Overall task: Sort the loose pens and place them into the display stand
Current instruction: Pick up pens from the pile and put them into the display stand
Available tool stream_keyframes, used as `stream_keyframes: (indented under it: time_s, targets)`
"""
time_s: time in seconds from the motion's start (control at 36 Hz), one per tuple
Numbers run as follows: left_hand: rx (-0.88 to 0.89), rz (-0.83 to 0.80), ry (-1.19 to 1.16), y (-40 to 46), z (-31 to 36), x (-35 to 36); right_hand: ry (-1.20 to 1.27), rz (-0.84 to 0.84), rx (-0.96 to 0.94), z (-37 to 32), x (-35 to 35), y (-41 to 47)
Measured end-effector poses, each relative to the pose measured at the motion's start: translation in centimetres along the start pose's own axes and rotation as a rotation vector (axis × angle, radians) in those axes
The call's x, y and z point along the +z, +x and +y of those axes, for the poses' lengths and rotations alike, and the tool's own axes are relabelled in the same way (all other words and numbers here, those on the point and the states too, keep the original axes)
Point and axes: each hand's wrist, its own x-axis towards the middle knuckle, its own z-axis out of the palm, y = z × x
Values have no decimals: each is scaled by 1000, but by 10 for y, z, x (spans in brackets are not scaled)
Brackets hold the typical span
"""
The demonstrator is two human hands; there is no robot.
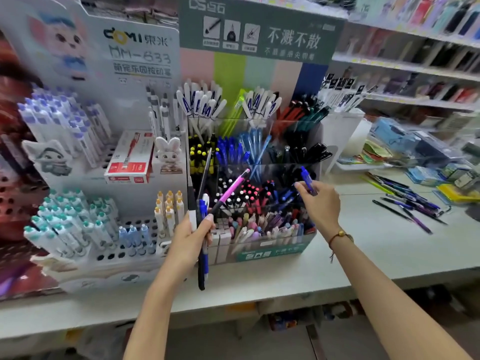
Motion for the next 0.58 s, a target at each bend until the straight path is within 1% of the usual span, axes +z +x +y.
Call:
stream_keyframes:
  time_s: [0.08,0.17,0.22,0.28,0.33,0.39,0.42,0.47,0.58]
  targets:
    - [-14,-42,-17,2,-4,1,-143,-66,-71,-1,6,-4]
    - [-21,-56,-8,0,-4,5,-240,-77,-37,-6,4,0]
    - [-25,-70,-28,-1,-2,8,-251,-58,-47,-10,0,0]
    - [-32,-95,-46,-1,2,12,-132,-38,-46,-20,-4,-3]
    - [-40,-130,-86,-3,5,16,159,-87,27,-35,-8,-8]
    - [-44,-162,-105,-5,7,22,489,-238,161,-52,-14,-15]
    - [-45,-172,-101,-6,6,25,603,-321,209,-59,-16,-18]
    - [-45,-193,-96,-6,6,32,682,-398,206,-67,-18,-26]
    - [-49,-235,-128,-5,10,43,590,-336,83,-70,-22,-34]
